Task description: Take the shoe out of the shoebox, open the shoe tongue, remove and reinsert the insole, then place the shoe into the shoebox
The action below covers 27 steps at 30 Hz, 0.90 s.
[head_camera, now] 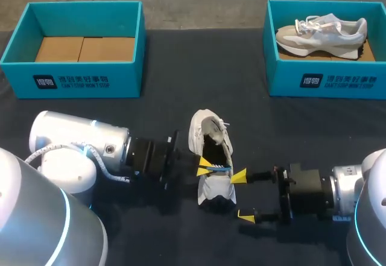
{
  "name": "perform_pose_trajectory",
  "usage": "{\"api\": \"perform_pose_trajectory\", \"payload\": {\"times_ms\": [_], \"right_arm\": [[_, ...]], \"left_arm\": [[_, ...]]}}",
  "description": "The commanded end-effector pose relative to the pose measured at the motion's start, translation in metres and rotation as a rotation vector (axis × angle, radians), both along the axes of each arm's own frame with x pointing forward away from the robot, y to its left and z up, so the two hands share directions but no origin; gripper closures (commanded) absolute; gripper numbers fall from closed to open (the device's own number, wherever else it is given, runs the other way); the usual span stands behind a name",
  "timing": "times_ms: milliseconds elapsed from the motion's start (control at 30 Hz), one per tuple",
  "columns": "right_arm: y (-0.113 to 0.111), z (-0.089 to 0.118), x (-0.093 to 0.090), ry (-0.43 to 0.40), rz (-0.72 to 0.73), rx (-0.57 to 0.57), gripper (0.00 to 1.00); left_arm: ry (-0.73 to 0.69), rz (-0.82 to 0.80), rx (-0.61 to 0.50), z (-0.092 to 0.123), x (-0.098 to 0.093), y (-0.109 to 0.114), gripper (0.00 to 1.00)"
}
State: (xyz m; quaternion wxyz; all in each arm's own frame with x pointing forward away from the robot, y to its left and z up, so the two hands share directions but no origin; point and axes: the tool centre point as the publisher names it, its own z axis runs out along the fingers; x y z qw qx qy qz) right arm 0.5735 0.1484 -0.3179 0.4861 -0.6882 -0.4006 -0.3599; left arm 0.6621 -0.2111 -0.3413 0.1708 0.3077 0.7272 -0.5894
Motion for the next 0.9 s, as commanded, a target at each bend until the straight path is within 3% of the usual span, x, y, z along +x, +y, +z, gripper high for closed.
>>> {"api": "perform_pose_trajectory", "payload": {"times_ms": [33,533,800,900], "right_arm": [[0.000,0.001,-0.001,-0.001,0.000,-0.002,0.00],[0.000,0.001,-0.001,-0.001,0.000,-0.002,0.00],[0.000,0.001,-0.001,-0.001,0.000,-0.002,0.00],[0.000,0.001,-0.001,-0.001,0.000,-0.002,0.00]], "left_arm": [[-0.025,-0.011,0.022,-0.008,0.010,-0.005,1.00],[-0.051,0.027,0.054,-0.023,0.036,-0.005,1.00],[-0.028,0.016,0.037,-0.023,0.028,-0.004,1.00],[-0.018,0.003,0.022,-0.017,0.022,-0.004,0.65]]}}
